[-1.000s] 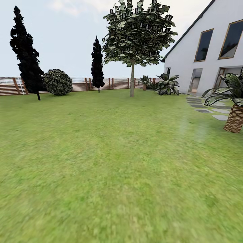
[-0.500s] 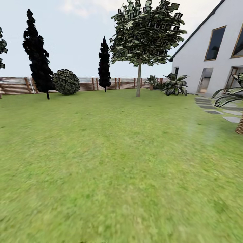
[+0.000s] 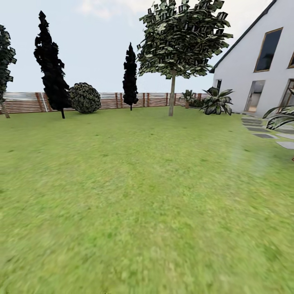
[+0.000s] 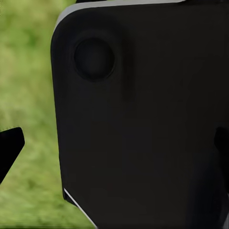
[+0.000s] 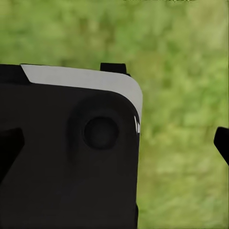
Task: Take the three Easter eggs out of the wicker basket on the lawn in the garden, then place them on the lawn next to a single tree (choose any tree) so that all three eggs are next to the same tree and none are left in the basket.
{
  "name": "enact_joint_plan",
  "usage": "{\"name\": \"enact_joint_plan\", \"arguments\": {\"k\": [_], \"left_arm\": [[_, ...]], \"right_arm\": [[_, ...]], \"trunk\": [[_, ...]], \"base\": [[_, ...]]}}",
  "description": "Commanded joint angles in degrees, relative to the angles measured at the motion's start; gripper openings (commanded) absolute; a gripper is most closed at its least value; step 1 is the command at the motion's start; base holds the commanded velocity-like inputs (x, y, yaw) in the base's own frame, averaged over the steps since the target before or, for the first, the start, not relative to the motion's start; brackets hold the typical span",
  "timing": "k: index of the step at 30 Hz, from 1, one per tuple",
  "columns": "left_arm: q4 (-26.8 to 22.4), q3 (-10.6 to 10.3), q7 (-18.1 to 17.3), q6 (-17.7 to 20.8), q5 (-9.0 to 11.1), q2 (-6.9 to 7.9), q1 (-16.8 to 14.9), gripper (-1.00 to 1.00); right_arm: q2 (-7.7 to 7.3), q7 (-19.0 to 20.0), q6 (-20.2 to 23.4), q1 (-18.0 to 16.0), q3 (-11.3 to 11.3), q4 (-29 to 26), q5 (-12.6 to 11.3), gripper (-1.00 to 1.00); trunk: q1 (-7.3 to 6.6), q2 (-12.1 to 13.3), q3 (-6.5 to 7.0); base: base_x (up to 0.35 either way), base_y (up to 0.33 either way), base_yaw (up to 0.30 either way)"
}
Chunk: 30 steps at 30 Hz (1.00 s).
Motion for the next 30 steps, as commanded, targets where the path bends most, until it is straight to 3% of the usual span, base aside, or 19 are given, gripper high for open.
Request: {"name": "enact_joint_plan", "arguments": {"k": [1,30], "left_arm": [[-0.15,0.03,-0.03,-0.04,0.04,-0.01,0.02,1.00],[-0.33,-0.11,-0.03,-0.18,0.01,0.29,0.02,1.00]], "right_arm": [[0.02,0.01,-0.18,-0.03,0.09,0.05,0.12,1.00],[0.15,-0.02,0.08,-0.04,0.23,0.14,0.04,1.00]], "trunk": [[0.00,-0.02,-0.13],[0.00,-0.02,-2.36]], "base": [[0.000,0.000,0.175],[0.000,0.000,0.181]]}}
